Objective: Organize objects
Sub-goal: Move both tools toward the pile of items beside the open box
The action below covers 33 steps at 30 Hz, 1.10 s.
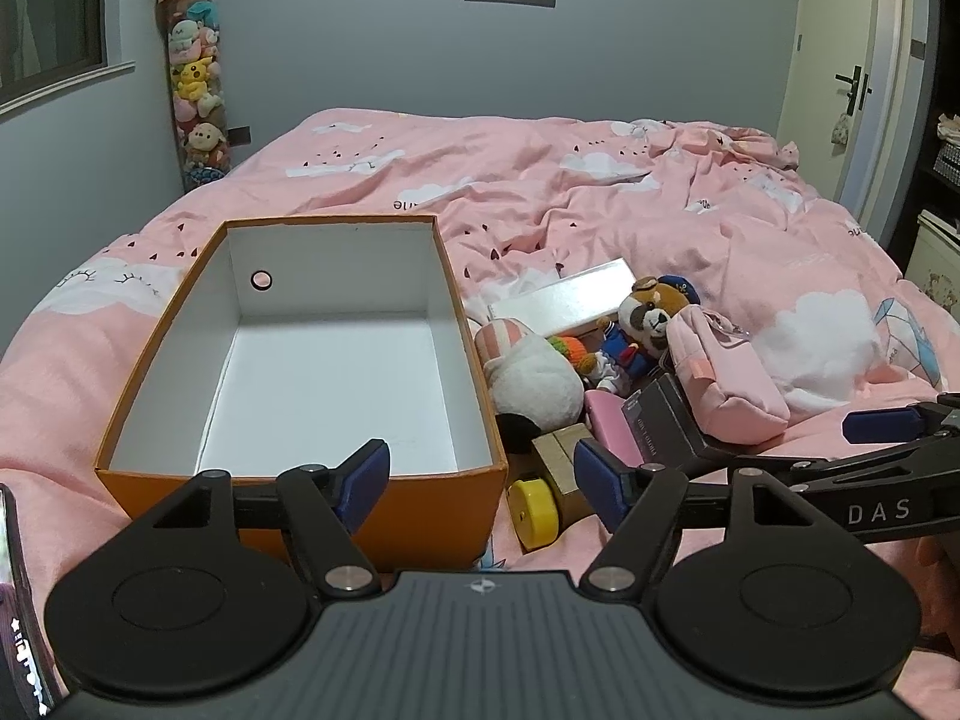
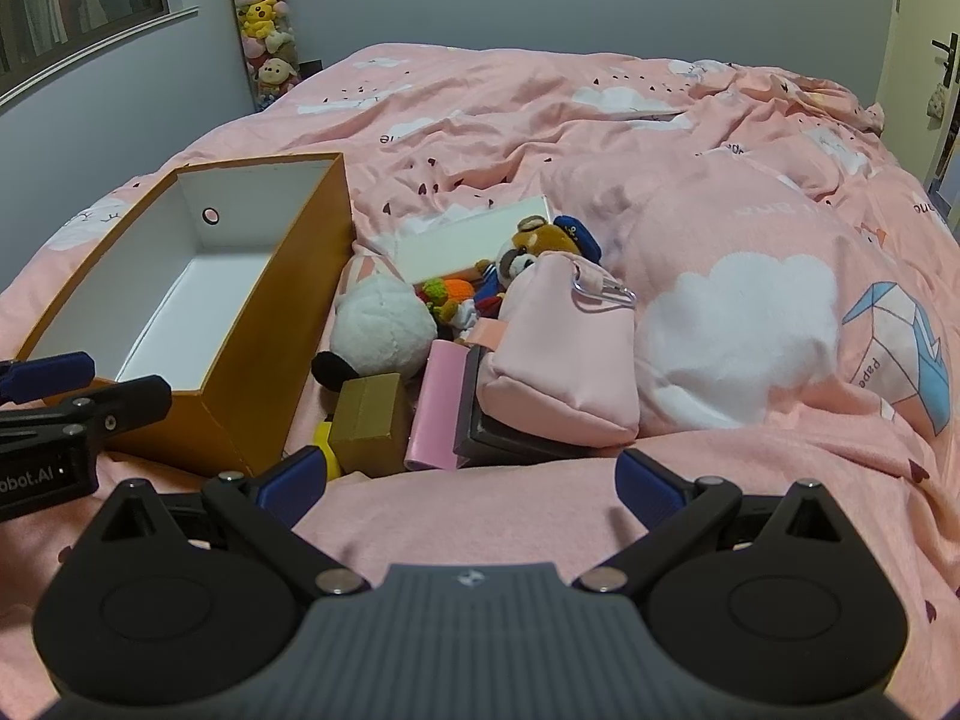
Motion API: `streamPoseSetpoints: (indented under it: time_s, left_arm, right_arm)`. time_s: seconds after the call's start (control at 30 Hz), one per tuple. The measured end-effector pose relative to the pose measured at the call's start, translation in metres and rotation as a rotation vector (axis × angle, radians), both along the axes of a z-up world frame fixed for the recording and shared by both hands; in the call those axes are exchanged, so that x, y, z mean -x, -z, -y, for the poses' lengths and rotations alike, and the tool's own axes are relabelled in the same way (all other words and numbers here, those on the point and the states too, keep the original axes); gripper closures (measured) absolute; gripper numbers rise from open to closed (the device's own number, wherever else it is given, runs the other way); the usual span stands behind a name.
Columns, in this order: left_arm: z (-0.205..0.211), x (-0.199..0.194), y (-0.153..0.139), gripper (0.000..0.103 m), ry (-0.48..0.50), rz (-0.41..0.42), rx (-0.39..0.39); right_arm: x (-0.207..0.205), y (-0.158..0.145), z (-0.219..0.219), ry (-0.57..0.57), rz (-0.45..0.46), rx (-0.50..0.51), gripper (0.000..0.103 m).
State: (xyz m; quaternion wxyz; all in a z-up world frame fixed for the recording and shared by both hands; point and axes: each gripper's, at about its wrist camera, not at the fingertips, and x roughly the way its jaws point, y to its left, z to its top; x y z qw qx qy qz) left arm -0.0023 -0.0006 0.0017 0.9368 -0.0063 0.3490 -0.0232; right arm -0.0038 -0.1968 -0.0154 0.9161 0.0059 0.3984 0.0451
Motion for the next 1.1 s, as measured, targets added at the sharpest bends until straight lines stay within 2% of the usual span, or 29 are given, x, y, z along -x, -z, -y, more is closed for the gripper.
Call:
streamPoseSetpoints:
  time_s: [0.77,0.93,1.1]
  left_arm:
    - [0.007,-0.008,0.004,0.021,0.038,-0.048,-0.017]
    - [0.011,-0.015,0.004,0.022,0.067,-0.063,-0.023]
    - [0.019,-0.026,-0.001,0.022,0.108,-0.064,-0.024]
  right_arm:
    - [-0.004,0.004,0.007,0.019,-0.047,-0.025,0.001]
    - [-0.01,0.008,0.01,0.027,-0.075,-0.024,0.001]
    - [-0.016,0.012,0.013,0.034,-0.092,-0.027,0.006]
